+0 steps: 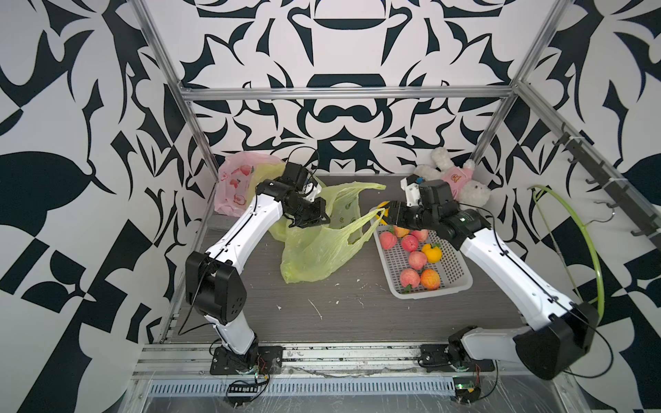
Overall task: Place the peach into a plastic bag & tie a knot
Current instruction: Pick up the peach from the basket, then place the peach in the plastic bag.
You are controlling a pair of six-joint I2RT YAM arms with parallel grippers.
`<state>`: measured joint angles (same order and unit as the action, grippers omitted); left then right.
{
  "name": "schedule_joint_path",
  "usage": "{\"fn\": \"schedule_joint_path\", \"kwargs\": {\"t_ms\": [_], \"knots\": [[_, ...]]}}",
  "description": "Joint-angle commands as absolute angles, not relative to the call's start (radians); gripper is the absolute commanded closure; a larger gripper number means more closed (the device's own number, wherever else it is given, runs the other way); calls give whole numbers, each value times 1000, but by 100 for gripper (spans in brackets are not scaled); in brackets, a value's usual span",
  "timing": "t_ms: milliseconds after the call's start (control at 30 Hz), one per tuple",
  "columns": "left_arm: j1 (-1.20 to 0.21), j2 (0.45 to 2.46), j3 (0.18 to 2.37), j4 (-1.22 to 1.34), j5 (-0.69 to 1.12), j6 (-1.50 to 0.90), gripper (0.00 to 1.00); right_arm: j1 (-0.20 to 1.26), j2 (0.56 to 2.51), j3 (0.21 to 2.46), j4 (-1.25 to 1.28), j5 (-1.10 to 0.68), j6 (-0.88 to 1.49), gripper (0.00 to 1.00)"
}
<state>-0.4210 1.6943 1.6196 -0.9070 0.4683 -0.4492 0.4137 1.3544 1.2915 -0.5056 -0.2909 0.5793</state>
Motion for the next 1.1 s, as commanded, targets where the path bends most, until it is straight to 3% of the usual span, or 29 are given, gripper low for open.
{"fn": "schedule_joint_path", "kwargs": {"t_ms": [0, 333, 467, 700, 833, 1067], "knots": [[-420, 1657, 1597, -874, 508, -463, 100, 438, 1432, 1383, -434, -365, 614, 60], [-420, 1644, 1567, -818, 539, -492, 100, 535, 1663, 1543, -422, -411, 648, 56], [-419, 1638, 1551, -772, 549, -512, 100, 551, 1693, 1585, -483, -397, 634, 32], [-420, 1642, 1524, -718, 567, -539, 100, 534, 1589, 1537, -516, -361, 588, 8], [-420, 1650, 1521, -709, 566, -541, 100, 486, 1493, 1492, -585, -299, 558, 10], [-420, 1667, 1517, -707, 558, -537, 100, 221, 1243, 1169, -626, -334, 558, 18]]}}
